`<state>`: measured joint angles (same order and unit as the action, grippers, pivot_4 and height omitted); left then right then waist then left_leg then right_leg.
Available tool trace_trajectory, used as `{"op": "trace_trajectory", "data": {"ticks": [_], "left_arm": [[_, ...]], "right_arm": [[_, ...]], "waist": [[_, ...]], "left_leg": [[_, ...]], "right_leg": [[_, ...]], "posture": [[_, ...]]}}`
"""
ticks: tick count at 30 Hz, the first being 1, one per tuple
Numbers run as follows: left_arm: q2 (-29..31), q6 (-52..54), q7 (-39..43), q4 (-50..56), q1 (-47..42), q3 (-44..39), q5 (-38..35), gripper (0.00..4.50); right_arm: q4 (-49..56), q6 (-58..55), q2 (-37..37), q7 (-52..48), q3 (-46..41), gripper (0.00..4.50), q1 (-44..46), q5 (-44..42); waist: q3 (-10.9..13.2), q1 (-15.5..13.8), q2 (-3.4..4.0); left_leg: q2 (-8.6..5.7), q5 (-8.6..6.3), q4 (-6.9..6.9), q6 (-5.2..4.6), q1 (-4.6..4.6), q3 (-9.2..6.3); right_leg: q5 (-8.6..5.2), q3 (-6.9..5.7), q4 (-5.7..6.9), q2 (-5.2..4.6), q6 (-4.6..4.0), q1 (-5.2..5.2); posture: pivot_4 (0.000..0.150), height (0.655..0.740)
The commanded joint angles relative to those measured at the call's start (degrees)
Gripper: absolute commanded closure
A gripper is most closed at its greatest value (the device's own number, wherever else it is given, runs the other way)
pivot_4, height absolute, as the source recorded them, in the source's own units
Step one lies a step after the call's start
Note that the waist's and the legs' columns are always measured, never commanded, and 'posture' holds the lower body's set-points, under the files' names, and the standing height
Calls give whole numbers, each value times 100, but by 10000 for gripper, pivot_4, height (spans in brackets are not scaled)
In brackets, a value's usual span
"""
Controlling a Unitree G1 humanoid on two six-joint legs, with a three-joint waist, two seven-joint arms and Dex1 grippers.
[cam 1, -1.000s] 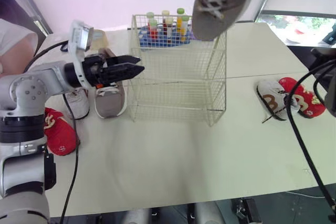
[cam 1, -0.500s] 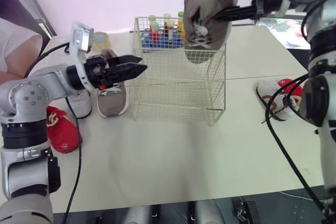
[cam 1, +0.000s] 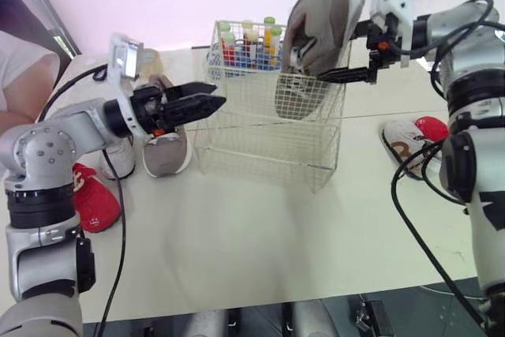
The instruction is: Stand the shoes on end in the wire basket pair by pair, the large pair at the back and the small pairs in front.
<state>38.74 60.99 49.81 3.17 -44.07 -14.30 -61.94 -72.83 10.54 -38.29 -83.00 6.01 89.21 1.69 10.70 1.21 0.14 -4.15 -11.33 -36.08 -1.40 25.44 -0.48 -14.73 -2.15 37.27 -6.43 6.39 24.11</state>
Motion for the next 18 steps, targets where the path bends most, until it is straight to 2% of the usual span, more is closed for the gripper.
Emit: {"op": "trace_trajectory", "data": {"ticks": [1,11,15,18], "left_arm": [[22,-20,-10,168,-53,-121,-114,0],[-2,5,-35,221,-51,-87,-108,0],[25,-9,-42,212,-57,-90,-73,0],[116,-178,-55,74,-70,-120,148,0]], "right_arm": [[257,236,-186,171,-112,476,334,90],[559,241,-836,918,-386,476,631,100],[1032,-31,-966,863,-574,476,239,-89],[1909,-739,-1033,1071,-876,476,-425,-424]], "waist": [[0,-2,0],[0,-35,0],[0,-4,0],[0,-15,-1]], "left_leg": [[1,1,1,1,0,0],[-1,-3,-3,7,1,4],[0,-1,-3,4,-2,6],[3,0,-3,1,-5,8]], "right_leg": [[0,1,1,1,0,1],[0,6,0,0,-1,0],[0,10,4,0,-1,1],[0,14,6,1,-1,0]], "posture": [[1500,7400],[1500,7400],[1500,7400],[1500,7400]]}}
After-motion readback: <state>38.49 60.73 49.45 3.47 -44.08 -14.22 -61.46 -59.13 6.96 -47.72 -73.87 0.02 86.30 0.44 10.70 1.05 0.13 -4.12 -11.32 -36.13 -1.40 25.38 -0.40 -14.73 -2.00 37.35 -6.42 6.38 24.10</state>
